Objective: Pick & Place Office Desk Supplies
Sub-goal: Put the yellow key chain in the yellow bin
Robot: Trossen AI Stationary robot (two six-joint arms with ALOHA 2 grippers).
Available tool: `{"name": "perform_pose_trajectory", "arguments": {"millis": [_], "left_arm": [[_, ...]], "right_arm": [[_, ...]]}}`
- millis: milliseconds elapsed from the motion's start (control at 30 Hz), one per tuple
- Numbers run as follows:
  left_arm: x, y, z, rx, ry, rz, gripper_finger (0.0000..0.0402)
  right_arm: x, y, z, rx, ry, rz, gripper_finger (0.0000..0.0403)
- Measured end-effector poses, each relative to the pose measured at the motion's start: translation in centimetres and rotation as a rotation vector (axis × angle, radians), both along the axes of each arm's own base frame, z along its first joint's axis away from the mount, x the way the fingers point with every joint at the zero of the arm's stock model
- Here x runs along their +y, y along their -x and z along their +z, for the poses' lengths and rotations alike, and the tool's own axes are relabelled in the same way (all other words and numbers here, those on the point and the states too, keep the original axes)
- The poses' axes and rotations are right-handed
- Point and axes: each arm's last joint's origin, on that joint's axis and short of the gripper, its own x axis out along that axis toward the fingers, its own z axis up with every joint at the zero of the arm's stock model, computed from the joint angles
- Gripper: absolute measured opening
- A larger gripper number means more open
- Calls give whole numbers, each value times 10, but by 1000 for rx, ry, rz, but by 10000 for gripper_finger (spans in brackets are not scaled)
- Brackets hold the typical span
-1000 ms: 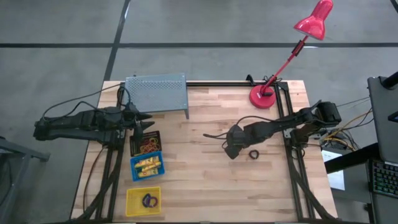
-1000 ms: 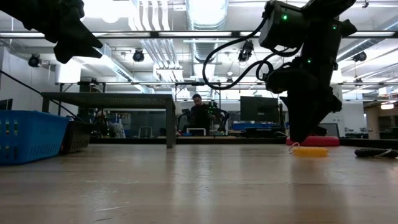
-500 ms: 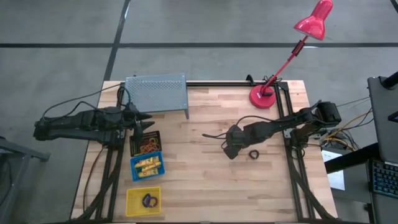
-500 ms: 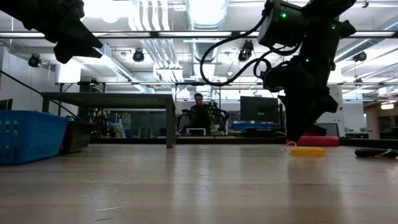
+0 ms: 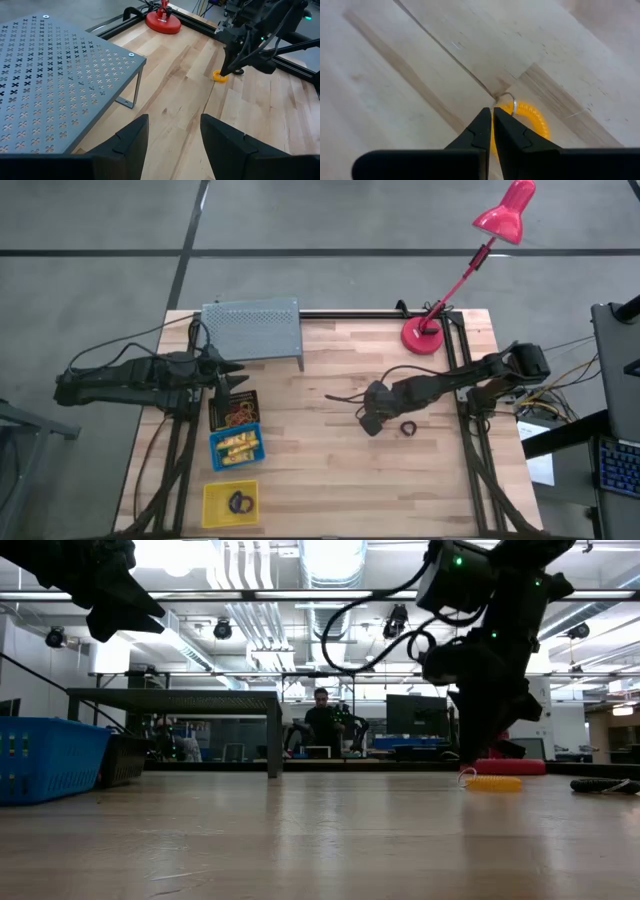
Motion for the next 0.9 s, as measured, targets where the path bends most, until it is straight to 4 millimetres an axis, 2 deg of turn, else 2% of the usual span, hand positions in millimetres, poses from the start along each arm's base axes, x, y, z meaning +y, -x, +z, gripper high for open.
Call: {"name": "perform_pose_trajectory", "arguments": {"millis": [367,500,767,900], "left_arm": [[0,0,0,0,0,0,184],[0,0,0,0,0,0,184],[0,0,0,0,0,0,184],[0,0,0,0,0,0,184]], "right_arm": [[1,7,21,-55,-2,20,50],[0,12,28,-69,-17,-21,64],[7,24,36,-30,-15,4,100],[9,29,30,-6,-7,24,124]]}}
